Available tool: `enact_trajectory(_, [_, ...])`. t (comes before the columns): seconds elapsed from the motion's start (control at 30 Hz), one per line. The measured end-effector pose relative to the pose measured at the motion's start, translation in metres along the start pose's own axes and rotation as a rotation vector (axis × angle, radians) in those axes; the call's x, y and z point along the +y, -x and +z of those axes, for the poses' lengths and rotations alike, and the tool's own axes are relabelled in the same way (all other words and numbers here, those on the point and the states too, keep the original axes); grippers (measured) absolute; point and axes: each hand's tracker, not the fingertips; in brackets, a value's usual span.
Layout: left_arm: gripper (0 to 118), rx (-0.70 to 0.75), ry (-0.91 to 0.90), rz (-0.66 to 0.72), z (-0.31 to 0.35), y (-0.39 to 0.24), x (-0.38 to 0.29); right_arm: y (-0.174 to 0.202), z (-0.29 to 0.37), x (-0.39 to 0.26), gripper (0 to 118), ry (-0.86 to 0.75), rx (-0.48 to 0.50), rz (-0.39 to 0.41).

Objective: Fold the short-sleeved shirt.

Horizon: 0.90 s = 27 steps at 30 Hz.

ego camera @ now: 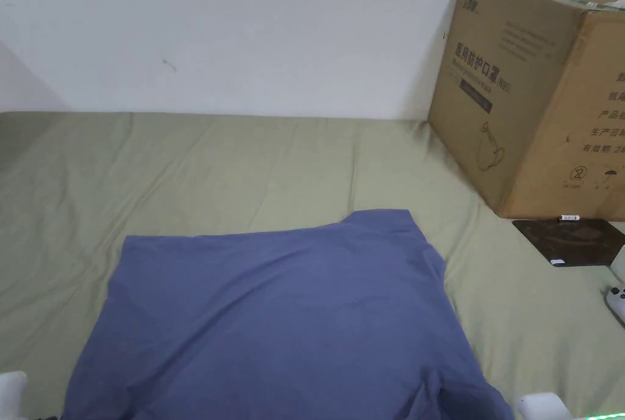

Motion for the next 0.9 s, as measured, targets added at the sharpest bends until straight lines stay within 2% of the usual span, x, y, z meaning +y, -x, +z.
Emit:
enact_trajectory(0.03, [2,-0.003,0.004,0.011,0.000,0.001,-0.001,-0.002,0.004,-0.001,7,0.003,0.065,-0.028])
enact_trajectory(0.07, [2,-0.003,0.005,0.021,0.000,0.002,-0.002,-0.003,0.008,-0.002,7,0.011,0.075,-0.048])
enact_trajectory(0.1, [2,-0.009,0.010,0.028,0.000,0.005,-0.003,-0.002,0.013,-0.003,7,-0.003,0.043,-0.037])
enact_trajectory(0.2, [2,-0.007,0.022,0.045,0.007,0.016,-0.008,0.006,0.042,-0.013,6,-0.033,0.027,-0.006])
enact_trajectory(0.3, [2,-0.008,0.039,0.058,0.015,0.028,-0.013,0.000,0.052,-0.026,6,-0.036,0.031,-0.021])
enact_trajectory(0.5, [2,-0.031,0.058,0.087,0.021,0.033,-0.015,-0.004,0.075,-0.037,6,-0.052,0.106,-0.122])
enact_trajectory(0.63, [2,-0.053,0.026,0.116,0.019,0.033,0.017,-0.005,0.090,0.000,6,-0.111,0.172,-0.183])
enact_trajectory(0.73, [2,-0.071,0.001,0.130,0.008,0.035,0.056,-0.008,0.098,0.044,6,-0.163,0.180,-0.195])
enact_trajectory(0.77, [2,-0.069,-0.006,0.132,0.010,0.019,0.067,-0.010,0.099,0.060,6,-0.176,0.182,-0.204])
enact_trajectory(0.9, [2,-0.073,-0.010,0.154,-0.026,0.020,0.118,-0.018,0.083,0.127,6,-0.182,0.193,-0.259])
